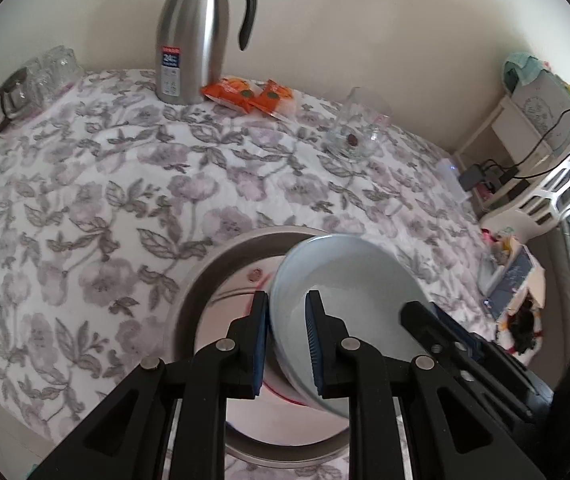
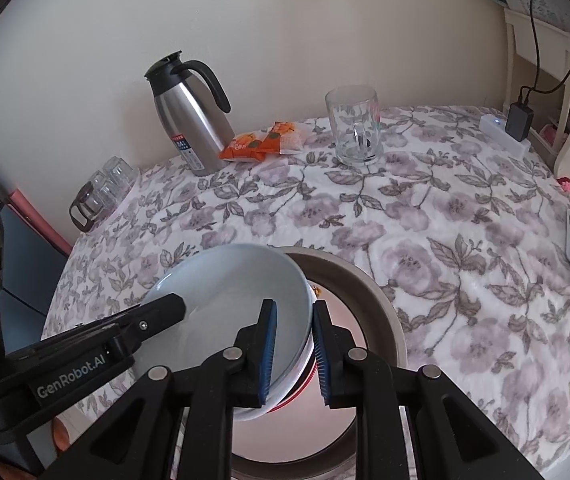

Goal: Organize plates and bowls
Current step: 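Lift the round bowl with both tools and carry it over the basin, then lower the round bowl into the square bowl and open both tools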

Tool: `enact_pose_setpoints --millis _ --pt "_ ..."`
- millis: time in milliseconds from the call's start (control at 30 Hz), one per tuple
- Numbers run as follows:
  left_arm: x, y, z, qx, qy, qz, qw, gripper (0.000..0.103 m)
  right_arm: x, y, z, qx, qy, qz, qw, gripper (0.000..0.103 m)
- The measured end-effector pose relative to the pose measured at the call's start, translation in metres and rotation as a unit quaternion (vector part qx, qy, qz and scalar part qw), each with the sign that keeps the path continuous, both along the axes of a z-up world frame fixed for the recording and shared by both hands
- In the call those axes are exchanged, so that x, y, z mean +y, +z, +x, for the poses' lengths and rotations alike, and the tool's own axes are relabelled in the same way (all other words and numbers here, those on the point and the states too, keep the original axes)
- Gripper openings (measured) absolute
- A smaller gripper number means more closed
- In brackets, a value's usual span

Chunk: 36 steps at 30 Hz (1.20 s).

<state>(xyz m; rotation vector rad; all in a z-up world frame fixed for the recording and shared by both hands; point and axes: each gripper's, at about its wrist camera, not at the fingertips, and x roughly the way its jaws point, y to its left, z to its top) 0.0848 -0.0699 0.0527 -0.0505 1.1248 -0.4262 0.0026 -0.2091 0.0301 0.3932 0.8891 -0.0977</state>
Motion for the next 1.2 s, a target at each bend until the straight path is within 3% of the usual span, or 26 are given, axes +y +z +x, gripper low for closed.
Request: enact_pose_setpoints --millis 433,533,600,800,933,1067,1200 --pt "0.005 0.009 -0.002 -0.017 0.008 -0.009 0.9998 0.019 -0.003 0.004 -0.002 -0.005 -0.005 -0.005 1.0 0.022" --pt "0.006 0.015 -0.006 -0.027 0.012 -0.01 0.9995 0.019 -0.004 0.005 -0.002 -0.004 -0.01 -0.01 1.0 0.033" --pt "0.009 0.017 -0.008 -0.033 0.018 -0.009 0.9992 0.023 -0.005 0.005 -0.002 -0.003 -0.01 -0.015 1.0 0.047" --pt "0.015 0.025 -0.014 -0.061 0.041 0.012 0.9972 0.05 -0.005 0.006 -0.002 -0.003 -0.013 -0.029 0.999 0.066" --pt "0.021 0.025 -0.016 -0.085 0.062 0.043 0.9935 0.079 -0.008 0.004 -0.002 0.001 -0.018 -0.035 0.999 0.074" --pt "0.03 0.016 -0.016 -0.088 0.087 0.064 0.9903 0.082 -0.01 0.001 -0.001 0.008 -0.02 -0.041 0.999 0.079" --pt "0.039 0.009 -0.017 -0.094 0.108 0.078 0.9866 0.093 -0.009 0.002 -0.002 0.003 -0.018 -0.045 0.999 0.097"
